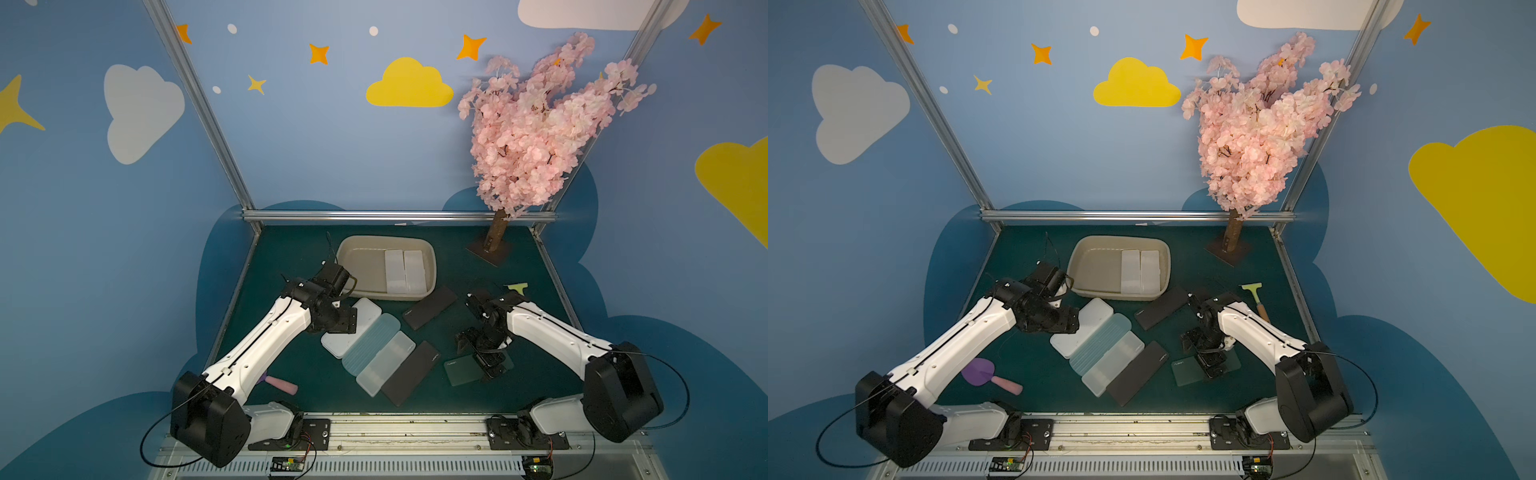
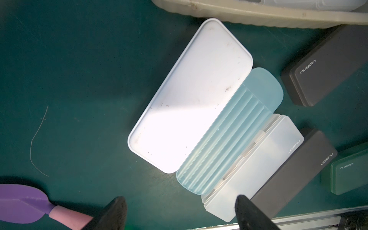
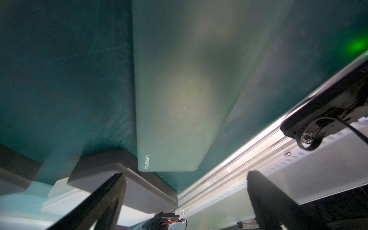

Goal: Put the pencil case into the storage box
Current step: Pick up the pencil case from the center of the board.

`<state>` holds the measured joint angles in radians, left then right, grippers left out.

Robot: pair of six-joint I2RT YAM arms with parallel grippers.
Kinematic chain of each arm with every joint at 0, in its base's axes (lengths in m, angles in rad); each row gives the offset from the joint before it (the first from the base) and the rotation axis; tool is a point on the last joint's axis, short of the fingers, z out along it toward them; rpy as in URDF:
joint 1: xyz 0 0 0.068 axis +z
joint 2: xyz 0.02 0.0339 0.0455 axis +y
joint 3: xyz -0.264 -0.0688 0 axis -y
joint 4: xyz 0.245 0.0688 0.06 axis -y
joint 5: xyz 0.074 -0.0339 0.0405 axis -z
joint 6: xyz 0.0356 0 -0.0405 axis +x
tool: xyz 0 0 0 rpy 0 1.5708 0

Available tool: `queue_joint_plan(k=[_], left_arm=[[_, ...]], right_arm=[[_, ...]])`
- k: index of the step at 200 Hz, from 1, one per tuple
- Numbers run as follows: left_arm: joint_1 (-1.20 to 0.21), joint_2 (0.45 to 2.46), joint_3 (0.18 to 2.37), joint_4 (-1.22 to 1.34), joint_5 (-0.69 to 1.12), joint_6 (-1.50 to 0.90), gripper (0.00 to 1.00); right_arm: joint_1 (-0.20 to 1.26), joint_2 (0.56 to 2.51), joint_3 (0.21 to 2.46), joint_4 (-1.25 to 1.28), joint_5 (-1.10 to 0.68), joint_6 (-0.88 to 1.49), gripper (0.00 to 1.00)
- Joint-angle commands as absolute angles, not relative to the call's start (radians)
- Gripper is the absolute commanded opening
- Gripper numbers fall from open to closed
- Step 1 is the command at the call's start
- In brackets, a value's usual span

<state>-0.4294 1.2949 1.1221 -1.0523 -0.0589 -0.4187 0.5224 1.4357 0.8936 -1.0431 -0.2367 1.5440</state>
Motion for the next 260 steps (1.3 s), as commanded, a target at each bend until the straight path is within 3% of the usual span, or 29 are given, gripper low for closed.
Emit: queue_joint_plan(k=[1, 175, 260], left_arm=[[-0.427, 1.272, 1.115, -1.054, -0.057, -0.413, 0.89], [-0.433, 1.285, 1.126, -1.064, -0.070, -0.406, 0.88], [-0.434, 1.322, 1.173, -1.083, -0.122, -0.387, 0.83]], right_arm=[[0.532, 1.472, 0.911, -1.034, -0.202, 1.581, 0.99], [0.577, 1.606, 0.800, -0.899, -0.218, 1.612, 0.98], [0.577, 1.590, 0.887, -0.985, -0.097, 1.434, 0.75]])
